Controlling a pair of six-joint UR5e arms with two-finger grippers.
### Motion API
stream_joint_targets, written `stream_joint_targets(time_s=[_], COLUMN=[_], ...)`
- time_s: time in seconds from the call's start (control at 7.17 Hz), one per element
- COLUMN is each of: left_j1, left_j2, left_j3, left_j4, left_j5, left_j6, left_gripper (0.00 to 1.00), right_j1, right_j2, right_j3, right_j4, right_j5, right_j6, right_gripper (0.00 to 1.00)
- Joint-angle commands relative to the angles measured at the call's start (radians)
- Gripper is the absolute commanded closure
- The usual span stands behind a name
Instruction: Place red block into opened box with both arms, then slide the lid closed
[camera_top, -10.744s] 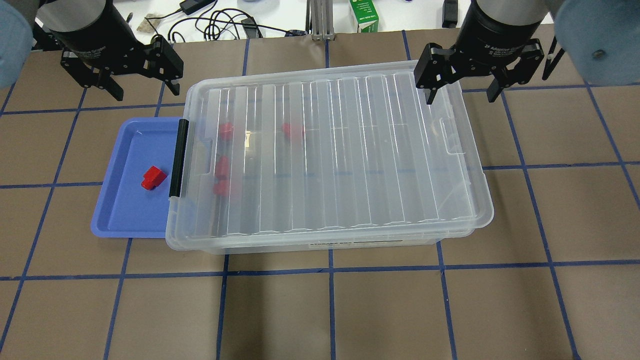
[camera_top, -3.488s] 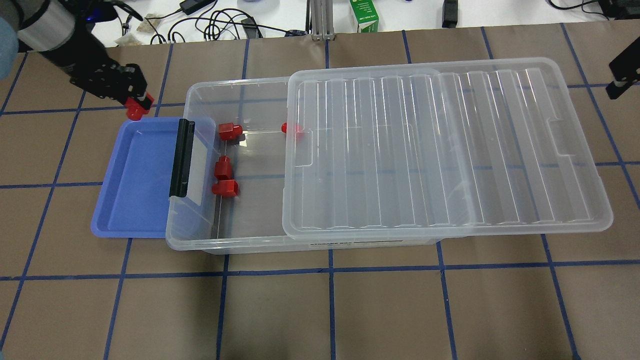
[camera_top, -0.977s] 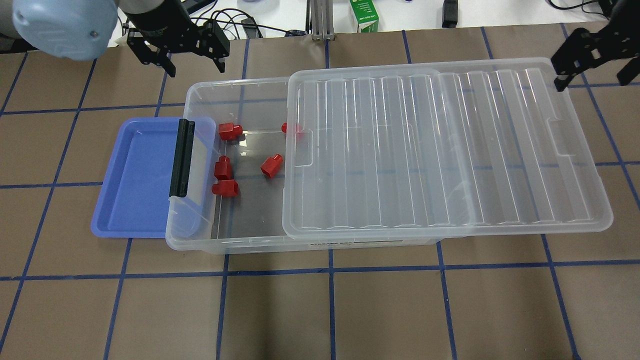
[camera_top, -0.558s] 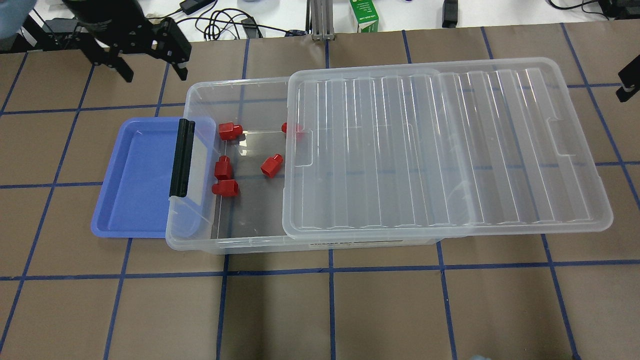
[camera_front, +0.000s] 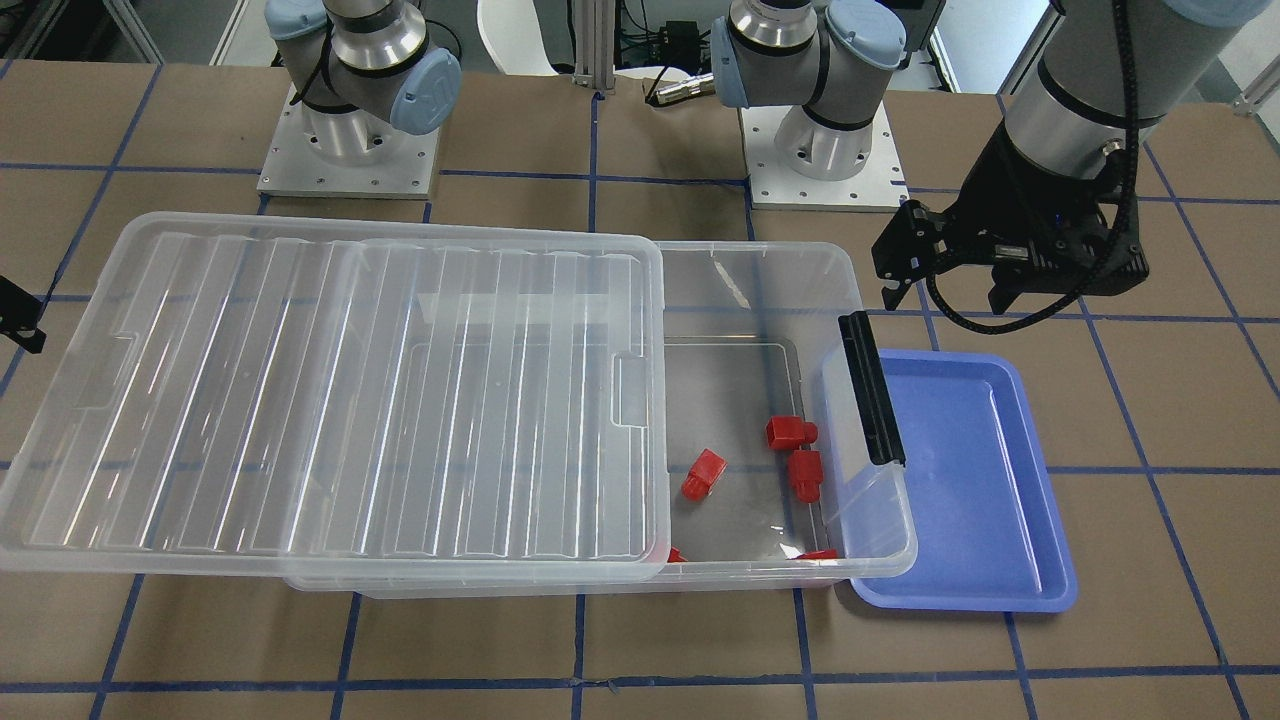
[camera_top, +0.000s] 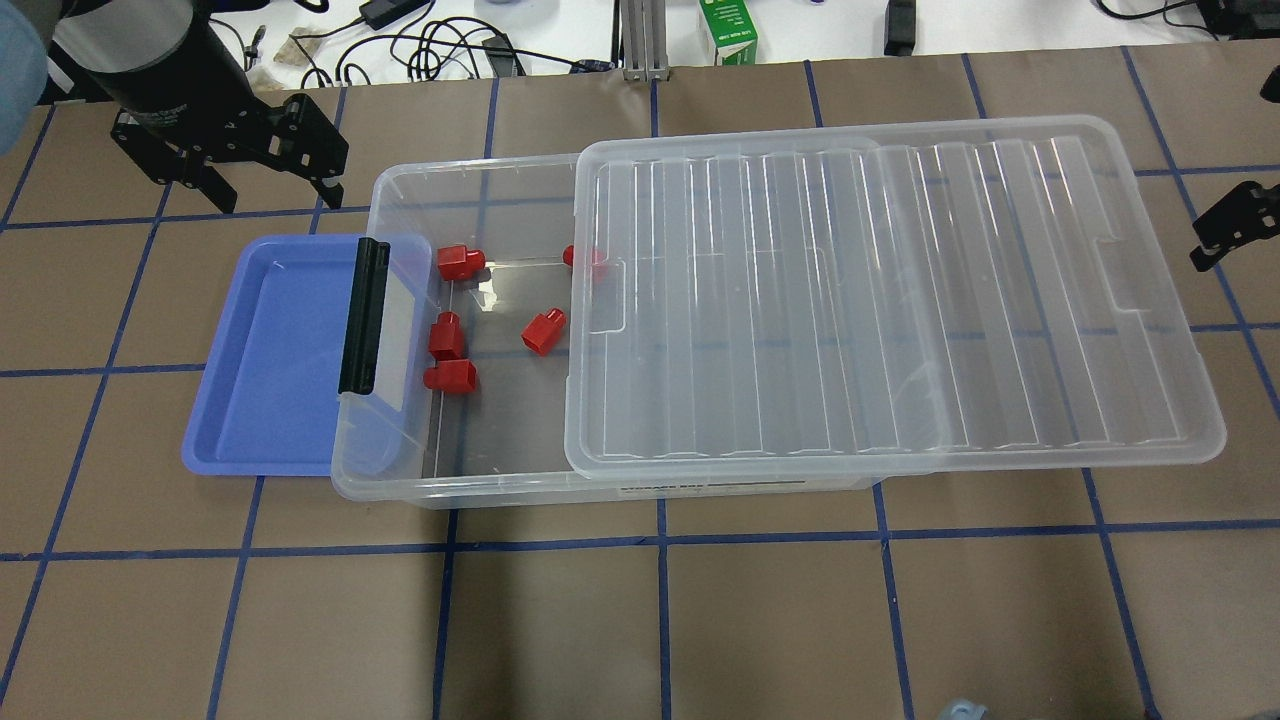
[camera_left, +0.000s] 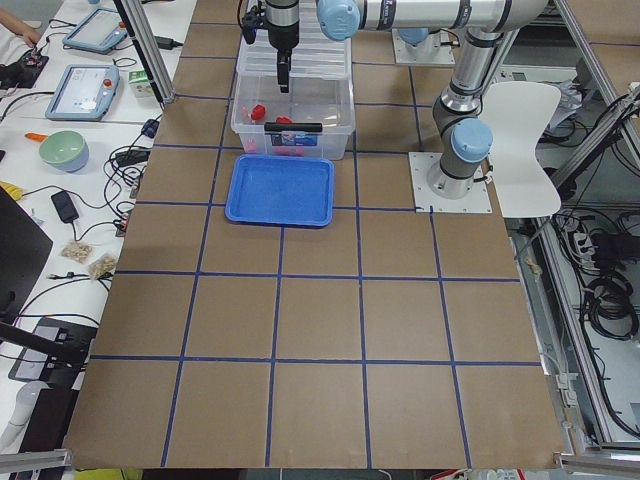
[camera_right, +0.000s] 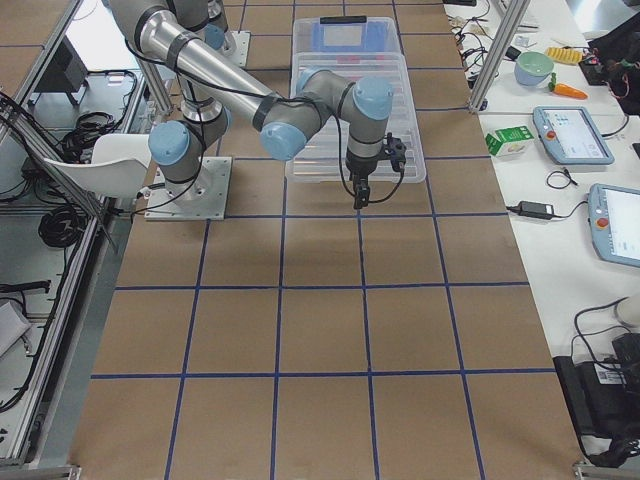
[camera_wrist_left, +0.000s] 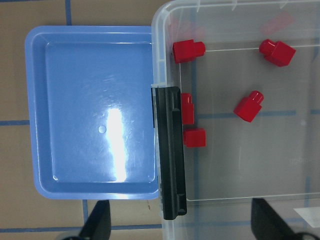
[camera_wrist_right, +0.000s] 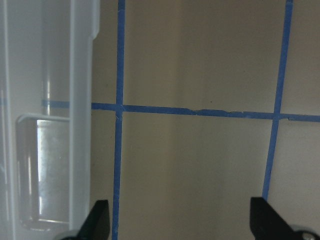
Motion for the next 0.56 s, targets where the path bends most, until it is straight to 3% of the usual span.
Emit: stream_joint_targets(time_s=[0.0, 0.42], left_j1=[-0.019, -0.018], left_j2=[-0.002, 0.015], left_j3=[-0.001, 0.0], left_j4=[0.013, 0.095], left_j5=[0.007, 0.001], left_j6=[-0.008, 0.006], left_gripper=[0.0, 0.0], right_j1=[-0.002, 0.012], right_j2=[0.004, -0.007], right_j3=[0.047, 0.052], right_j4=[-0.052, -0.039], right_j5=[0.001, 0.039], right_j6=[0.003, 0.029], right_gripper=[0.0, 0.0])
